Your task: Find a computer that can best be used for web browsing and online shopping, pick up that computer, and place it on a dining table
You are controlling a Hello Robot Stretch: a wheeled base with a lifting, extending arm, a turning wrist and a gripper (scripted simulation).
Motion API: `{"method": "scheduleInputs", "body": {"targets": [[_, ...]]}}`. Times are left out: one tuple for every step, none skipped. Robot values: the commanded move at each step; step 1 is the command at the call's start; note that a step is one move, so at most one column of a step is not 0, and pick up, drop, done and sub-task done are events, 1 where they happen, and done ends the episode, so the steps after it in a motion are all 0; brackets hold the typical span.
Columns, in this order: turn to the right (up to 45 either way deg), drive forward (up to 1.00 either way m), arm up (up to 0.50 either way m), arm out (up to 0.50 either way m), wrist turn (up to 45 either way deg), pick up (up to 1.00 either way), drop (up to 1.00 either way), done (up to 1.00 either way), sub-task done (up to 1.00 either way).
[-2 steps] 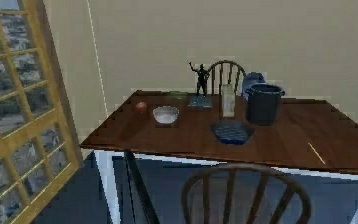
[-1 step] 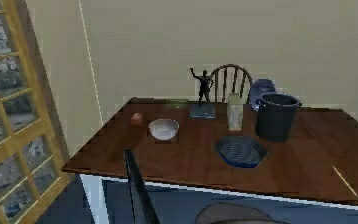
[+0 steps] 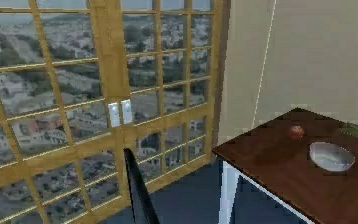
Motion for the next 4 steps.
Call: {"method": "scheduleInputs", "body": {"targets": [[-45.0, 0.0, 0.0, 0.0, 0.0, 0.0, 0.0, 0.0, 0.0], [-45.0, 0.0, 0.0, 0.0, 0.0, 0.0, 0.0, 0.0, 0.0], [-15.0, 0.0, 0.0, 0.0, 0.0, 0.0, 0.0, 0.0, 0.0], [0.0, 0.1, 0.0, 0.0, 0.0, 0.0, 0.0, 0.0, 0.0]]}}
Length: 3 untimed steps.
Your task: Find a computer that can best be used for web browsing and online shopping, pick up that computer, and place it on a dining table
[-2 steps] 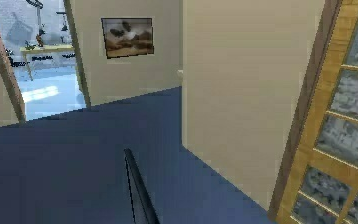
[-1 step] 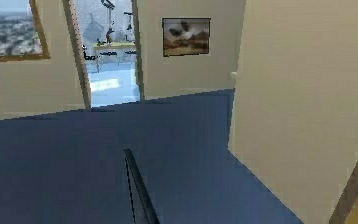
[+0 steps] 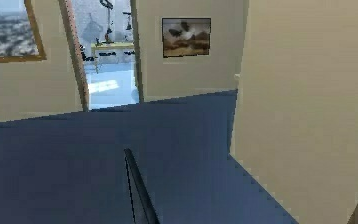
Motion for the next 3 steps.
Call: {"method": "scheduleInputs", "body": {"targets": [[-45.0, 0.0, 0.0, 0.0, 0.0, 0.0, 0.0, 0.0, 0.0], [-42.0, 0.0, 0.0, 0.0, 0.0, 0.0, 0.0, 0.0, 0.0], [0.0, 0.25, 0.0, 0.0, 0.0, 0.0, 0.0, 0.0, 0.0]]}}
